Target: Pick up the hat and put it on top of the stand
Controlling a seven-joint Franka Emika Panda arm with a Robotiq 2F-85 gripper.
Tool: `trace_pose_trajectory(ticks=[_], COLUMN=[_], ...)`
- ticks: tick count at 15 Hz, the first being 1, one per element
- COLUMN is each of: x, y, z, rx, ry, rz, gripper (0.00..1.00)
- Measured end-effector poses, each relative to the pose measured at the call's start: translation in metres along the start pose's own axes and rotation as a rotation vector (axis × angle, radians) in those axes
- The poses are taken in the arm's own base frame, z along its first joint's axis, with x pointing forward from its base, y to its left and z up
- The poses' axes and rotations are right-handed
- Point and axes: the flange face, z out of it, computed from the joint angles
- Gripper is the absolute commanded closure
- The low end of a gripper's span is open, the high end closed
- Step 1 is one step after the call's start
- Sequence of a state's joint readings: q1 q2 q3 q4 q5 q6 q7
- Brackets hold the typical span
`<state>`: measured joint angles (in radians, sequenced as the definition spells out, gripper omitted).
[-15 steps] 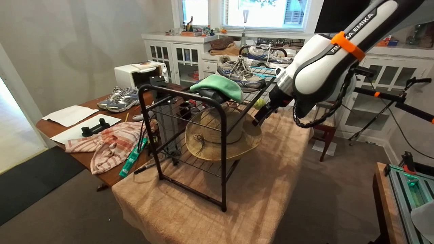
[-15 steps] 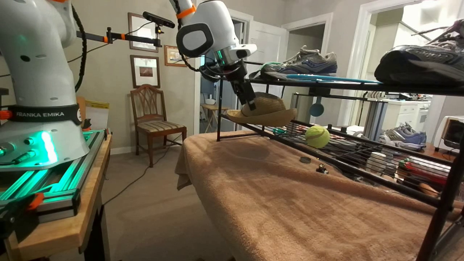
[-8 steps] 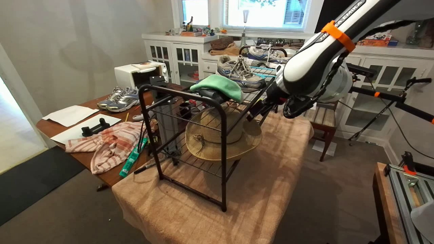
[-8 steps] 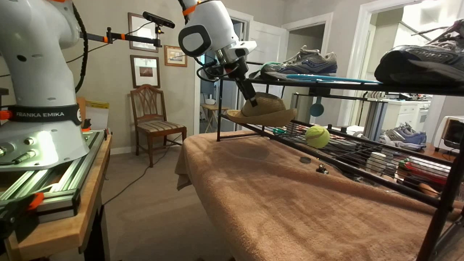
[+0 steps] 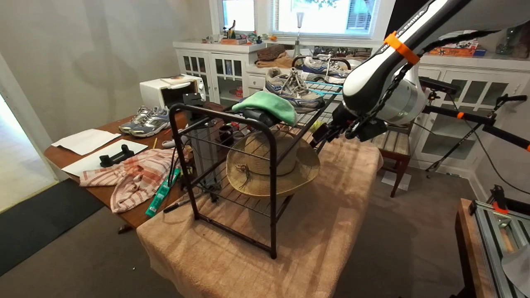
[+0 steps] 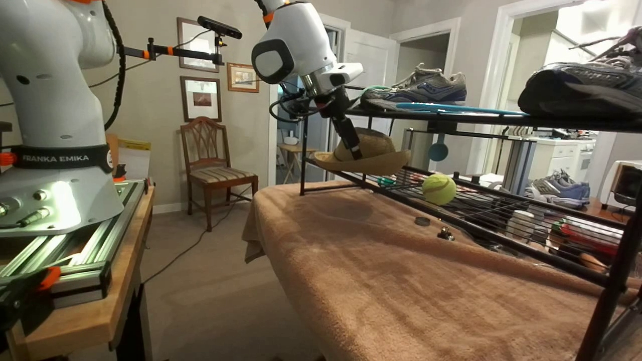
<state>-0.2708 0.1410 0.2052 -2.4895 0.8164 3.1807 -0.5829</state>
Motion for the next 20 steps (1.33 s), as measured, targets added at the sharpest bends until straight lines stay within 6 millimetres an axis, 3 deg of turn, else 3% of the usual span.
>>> trace_pose_trajectory(ticks=[7,8,9,10,18,20], x=[0.005,0.006,0.006,0.006,0.009,0.009], y=[-0.006,-0.006,-0.006,-0.005,-0.001,-0.002], z=[0.021,0.025,0.029,0.032,0.045,0.046], rx=[0.029,0.033,0.037,0.041,0.066,0.075], ry=[-0.015,-0.018,-0.022,-0.024,-0.023,-0.024], rz=[-0.071,-0.079,-0.086,-0.092,-0.125,-0.125], gripper=[0.0,0.05,0.26,0.3,0.95,1.0])
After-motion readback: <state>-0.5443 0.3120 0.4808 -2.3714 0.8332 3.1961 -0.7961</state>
